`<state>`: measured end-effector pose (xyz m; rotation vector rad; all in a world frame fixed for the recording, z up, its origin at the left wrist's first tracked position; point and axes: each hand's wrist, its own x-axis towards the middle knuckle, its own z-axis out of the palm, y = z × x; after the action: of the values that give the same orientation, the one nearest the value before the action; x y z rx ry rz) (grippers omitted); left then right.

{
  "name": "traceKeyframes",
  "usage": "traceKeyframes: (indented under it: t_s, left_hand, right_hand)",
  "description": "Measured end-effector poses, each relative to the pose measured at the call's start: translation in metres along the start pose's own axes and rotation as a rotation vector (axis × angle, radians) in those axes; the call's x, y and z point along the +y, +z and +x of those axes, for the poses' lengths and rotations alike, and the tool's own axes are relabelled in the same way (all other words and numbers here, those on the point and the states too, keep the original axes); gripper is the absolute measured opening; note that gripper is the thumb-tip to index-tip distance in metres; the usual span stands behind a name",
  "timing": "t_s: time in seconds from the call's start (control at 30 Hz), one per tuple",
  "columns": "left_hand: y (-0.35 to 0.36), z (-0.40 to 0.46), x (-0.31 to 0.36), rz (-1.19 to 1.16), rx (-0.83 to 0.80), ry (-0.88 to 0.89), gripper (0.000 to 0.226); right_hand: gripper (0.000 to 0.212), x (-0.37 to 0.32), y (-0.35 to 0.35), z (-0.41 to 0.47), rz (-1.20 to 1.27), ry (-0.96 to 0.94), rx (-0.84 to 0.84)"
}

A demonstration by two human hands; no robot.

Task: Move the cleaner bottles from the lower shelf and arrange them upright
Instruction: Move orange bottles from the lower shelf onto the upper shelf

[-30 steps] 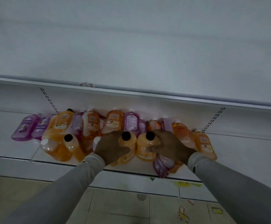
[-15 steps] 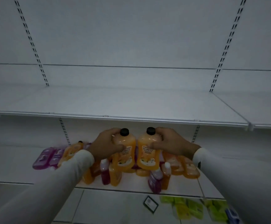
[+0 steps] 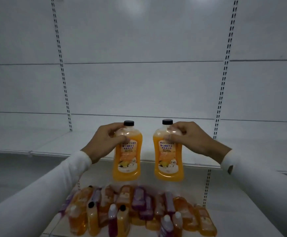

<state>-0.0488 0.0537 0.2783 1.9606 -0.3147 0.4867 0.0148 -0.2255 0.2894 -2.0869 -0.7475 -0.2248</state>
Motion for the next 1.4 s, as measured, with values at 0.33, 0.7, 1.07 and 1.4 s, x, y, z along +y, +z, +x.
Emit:
traceKeyframes:
  t_s: [0.33,0.7,1.07,1.4]
  left_hand:
    - [-0.102,-0.015,0.001,0.033,0.189,-0.022,0.044]
    - [-0.364,-0.104,-0.069,0.259,0.485,-0.102,0.048]
    - [-0.591,-0.194,-0.143,0.370,0.720,-0.230,0.045]
    - [-0.771,-0.178,-0.254,0.443,0.856,-0.292,0.046]
  right_hand:
    - [0.048,-0.075,0.064,0.066,0.084,-0.143,-0.069]
    - [0.050,-0.219,0.310,0.193,0.233,-0.351,-0.255]
    - [0.031,-0.365,0.573,0.300,0.350,-0.531,-0.500]
    - [0.040,-0.436,0.784,0.436,0.410,-0.668,-0.605]
